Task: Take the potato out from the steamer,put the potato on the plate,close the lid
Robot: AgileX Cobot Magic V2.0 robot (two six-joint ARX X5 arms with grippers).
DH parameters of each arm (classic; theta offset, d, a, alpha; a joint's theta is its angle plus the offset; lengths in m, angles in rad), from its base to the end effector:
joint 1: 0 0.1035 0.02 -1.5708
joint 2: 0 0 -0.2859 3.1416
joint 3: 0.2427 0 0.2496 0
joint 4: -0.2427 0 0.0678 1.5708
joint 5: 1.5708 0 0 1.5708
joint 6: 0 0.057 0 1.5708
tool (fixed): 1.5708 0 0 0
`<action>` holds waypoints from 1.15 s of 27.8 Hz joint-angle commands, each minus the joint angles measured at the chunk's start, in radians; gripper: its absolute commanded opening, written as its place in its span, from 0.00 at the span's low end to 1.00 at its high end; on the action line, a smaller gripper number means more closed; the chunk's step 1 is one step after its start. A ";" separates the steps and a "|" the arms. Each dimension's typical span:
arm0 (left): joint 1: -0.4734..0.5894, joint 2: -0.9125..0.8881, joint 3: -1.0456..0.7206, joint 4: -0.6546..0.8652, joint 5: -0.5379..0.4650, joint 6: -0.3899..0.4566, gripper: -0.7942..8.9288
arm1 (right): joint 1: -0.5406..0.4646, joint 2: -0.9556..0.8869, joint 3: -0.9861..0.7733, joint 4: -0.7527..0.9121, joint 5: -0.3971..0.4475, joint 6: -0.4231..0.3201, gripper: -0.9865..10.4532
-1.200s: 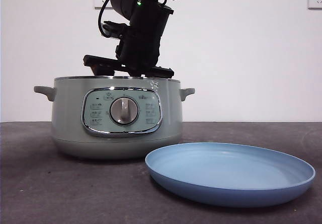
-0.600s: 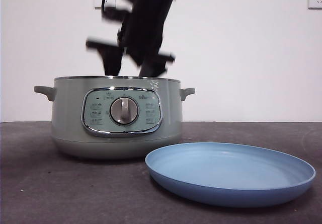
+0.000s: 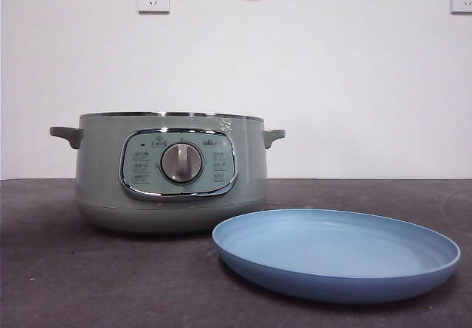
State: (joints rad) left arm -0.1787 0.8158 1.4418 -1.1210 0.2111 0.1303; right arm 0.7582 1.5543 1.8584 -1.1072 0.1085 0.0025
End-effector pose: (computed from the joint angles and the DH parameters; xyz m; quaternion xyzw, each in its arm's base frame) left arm 0.0904 -0.0285 0.4436 0.0580 0.2322 -0.2033 0.9494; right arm 0.2329 0.2121 0.4296 -0.1630 0.3551 0.2933 0.8725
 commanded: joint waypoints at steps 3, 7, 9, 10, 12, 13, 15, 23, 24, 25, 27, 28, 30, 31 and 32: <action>0.001 0.013 0.006 0.051 0.045 0.002 0.07 | 0.000 -0.092 -0.098 -0.021 0.007 0.001 0.07; 0.001 0.030 0.006 0.058 0.058 0.002 0.07 | 0.000 -0.194 -0.264 0.028 0.015 0.027 0.07; 0.001 0.034 0.006 0.058 0.060 0.002 0.07 | 0.000 -0.250 -0.372 0.079 0.029 0.048 0.07; 0.001 0.037 0.006 0.058 0.060 0.003 0.07 | 0.000 -0.283 -0.439 0.109 0.029 0.060 0.07; 0.001 0.045 0.006 0.060 0.061 0.005 0.07 | 0.000 -0.328 -0.540 0.153 0.028 0.082 0.07; 0.001 0.047 0.006 0.060 0.064 0.005 0.07 | 0.000 -0.352 -0.607 0.186 0.025 0.094 0.07; 0.001 0.053 0.006 0.061 0.083 0.005 0.07 | 0.000 -0.381 -0.701 0.236 0.021 0.107 0.07; 0.001 0.057 0.006 0.063 0.085 0.006 0.07 | 0.000 -0.388 -1.042 0.552 -0.030 0.144 0.07; 0.001 0.057 0.006 0.063 0.085 0.005 0.07 | 0.000 -0.383 -1.071 0.588 -0.031 0.149 0.07; 0.001 0.057 0.006 0.062 0.085 0.005 0.07 | 0.000 -0.376 -1.106 0.633 -0.030 0.156 0.07; 0.001 0.057 0.006 0.063 0.085 0.005 0.07 | 0.000 -0.363 -1.150 0.692 -0.031 0.158 0.07; 0.001 0.057 0.006 0.063 0.085 0.005 0.07 | 0.000 -0.356 -1.174 0.720 -0.030 0.162 0.07; 0.001 0.057 0.006 0.064 0.085 0.005 0.07 | 0.000 -0.339 -1.205 0.761 -0.030 0.168 0.07; 0.001 0.057 0.006 0.064 0.085 0.005 0.07 | 0.000 -0.330 -1.223 0.787 -0.030 0.173 0.07; 0.001 0.057 0.006 0.065 0.086 0.005 0.07 | 0.000 -0.320 -1.236 0.806 -0.029 0.173 0.07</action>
State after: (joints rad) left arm -0.1787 0.8837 1.4414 -1.1049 0.2840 0.1307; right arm 0.7582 1.2217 0.6399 -0.3191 0.0788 0.1581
